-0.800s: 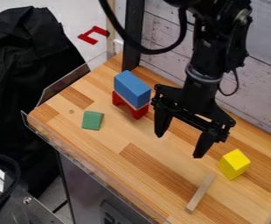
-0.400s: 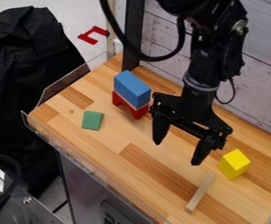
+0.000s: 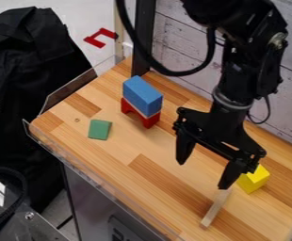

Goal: Put the block stick on top of the blue block

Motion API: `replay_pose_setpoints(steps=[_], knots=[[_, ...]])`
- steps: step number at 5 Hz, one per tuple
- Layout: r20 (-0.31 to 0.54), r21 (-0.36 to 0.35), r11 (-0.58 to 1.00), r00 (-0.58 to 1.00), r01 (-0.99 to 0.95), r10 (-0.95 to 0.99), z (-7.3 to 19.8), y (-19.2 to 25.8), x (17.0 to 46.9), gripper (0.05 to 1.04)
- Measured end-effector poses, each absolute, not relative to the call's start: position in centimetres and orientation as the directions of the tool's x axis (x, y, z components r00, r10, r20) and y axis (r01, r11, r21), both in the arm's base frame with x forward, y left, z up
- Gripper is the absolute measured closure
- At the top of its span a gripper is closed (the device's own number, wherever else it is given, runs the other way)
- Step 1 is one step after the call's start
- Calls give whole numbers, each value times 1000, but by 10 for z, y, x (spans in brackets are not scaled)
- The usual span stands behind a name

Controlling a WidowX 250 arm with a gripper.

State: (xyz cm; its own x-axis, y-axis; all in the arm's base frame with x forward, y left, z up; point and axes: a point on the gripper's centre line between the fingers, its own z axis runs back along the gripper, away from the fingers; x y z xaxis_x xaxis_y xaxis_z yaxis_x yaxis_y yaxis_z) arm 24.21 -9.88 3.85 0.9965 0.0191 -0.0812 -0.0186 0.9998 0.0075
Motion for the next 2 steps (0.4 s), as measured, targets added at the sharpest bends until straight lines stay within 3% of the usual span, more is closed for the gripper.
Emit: replay_pose_setpoints(steps=[2], knots=[[-160, -5, 1000, 987, 15, -15, 7, -111, 239, 84]])
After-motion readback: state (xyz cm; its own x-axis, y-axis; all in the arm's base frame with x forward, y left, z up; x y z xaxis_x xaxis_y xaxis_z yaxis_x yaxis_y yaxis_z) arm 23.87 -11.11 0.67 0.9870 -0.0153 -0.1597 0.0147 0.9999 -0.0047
